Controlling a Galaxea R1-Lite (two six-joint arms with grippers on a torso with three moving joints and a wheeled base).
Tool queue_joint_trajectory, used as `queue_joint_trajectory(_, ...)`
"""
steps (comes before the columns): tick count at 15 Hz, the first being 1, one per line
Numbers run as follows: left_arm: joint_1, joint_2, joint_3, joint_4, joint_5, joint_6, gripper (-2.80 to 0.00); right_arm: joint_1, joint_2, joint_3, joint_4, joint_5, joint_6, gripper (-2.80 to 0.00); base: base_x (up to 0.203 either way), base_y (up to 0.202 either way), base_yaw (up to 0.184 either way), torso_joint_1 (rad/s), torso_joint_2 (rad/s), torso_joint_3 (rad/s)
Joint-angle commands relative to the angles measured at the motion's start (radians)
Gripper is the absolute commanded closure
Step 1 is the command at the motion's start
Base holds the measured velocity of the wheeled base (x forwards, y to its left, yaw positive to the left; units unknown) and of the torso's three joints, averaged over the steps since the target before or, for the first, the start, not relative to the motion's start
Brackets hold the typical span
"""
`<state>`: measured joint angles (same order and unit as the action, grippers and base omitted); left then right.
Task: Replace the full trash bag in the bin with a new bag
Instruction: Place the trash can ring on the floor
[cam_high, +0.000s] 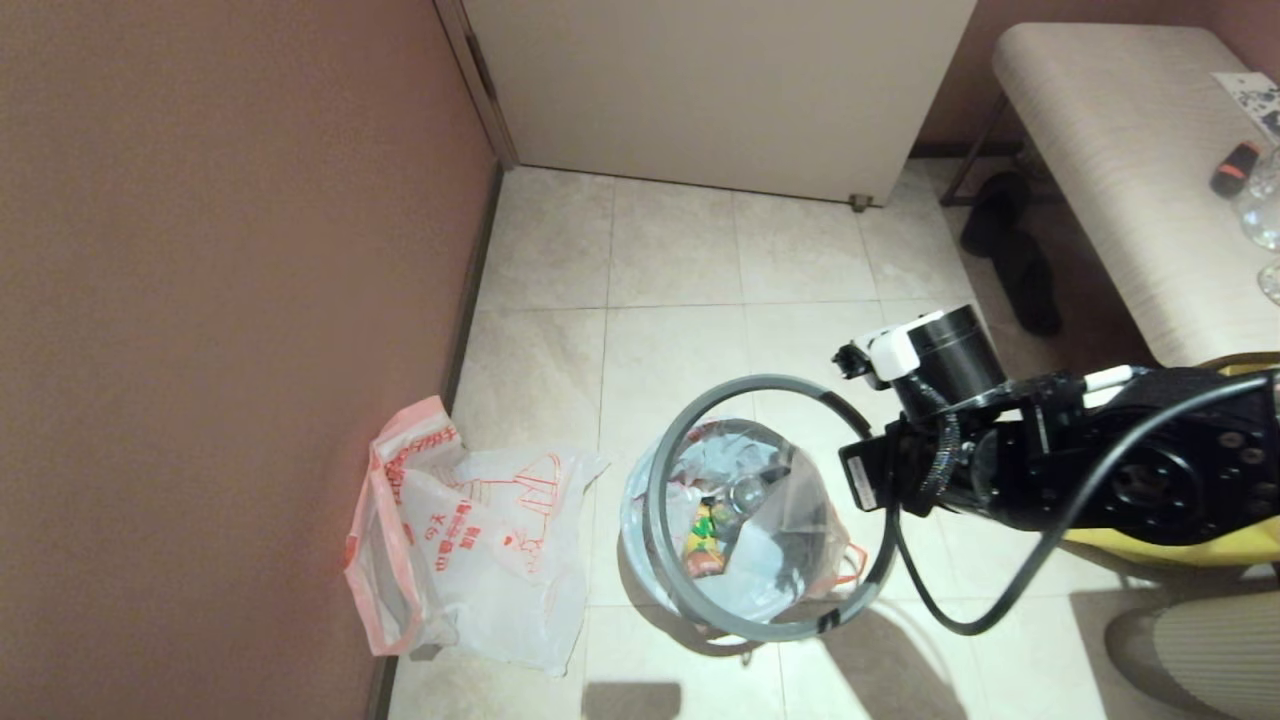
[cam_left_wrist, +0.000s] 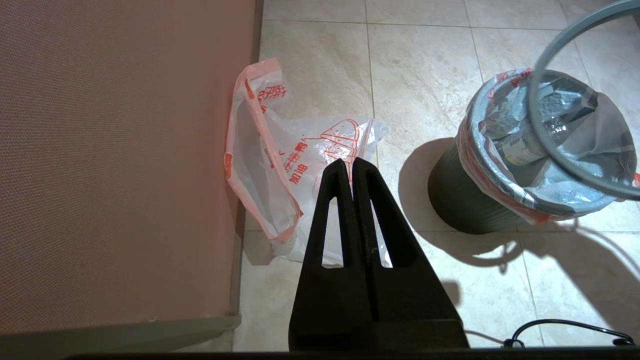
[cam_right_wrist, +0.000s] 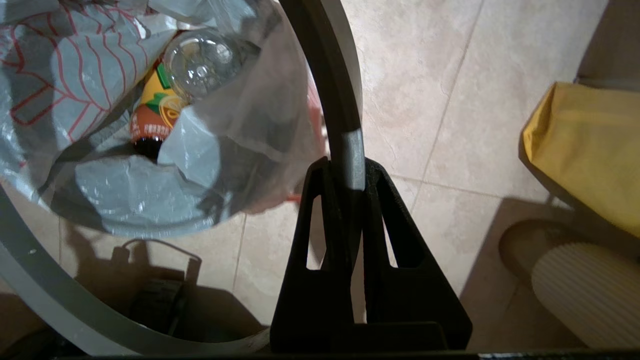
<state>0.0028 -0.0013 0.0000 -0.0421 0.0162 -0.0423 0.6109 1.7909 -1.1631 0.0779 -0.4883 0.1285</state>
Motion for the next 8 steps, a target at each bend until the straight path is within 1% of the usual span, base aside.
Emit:
queue_joint_trajectory(1, 0.000, 0.001, 0.000, -0.001, 0.001, -0.001, 0.00, -0.005, -0.149, 0.025, 0.053, -0.002, 0.019, 0.00, 0.000, 0.000, 0.000, 0.000, 0.00, 0.000)
queue_joint_trajectory(2, 0.000, 0.001, 0.000, -0.001, -0.001, -0.001, 0.00, -0.022, -0.194, 0.035, 0.084, -0.001, 0.033, 0.00, 0.000, 0.000, 0.000, 0.000, 0.00, 0.000)
queue_joint_trajectory(4, 0.000, 0.001, 0.000, -0.001, 0.000, -0.001, 0.00, -0.116, -0.260, 0.057, 0.125, 0.001, 0.043, 0.00, 0.000, 0.000, 0.000, 0.000, 0.00, 0.000)
queue_joint_trajectory(6, 0.000, 0.001, 0.000, -0.001, 0.000, -0.001, 0.00, -0.255, -0.293, 0.068, 0.151, 0.024, 0.027, 0.00, 0.000, 0.000, 0.000, 0.000, 0.00, 0.000)
queue_joint_trajectory(8, 0.000, 0.001, 0.000, -0.001, -0.001, -0.001, 0.00, -0.410, -0.308, 0.075, 0.168, 0.096, -0.006, 0.00, 0.000, 0.000, 0.000, 0.000, 0.00, 0.000)
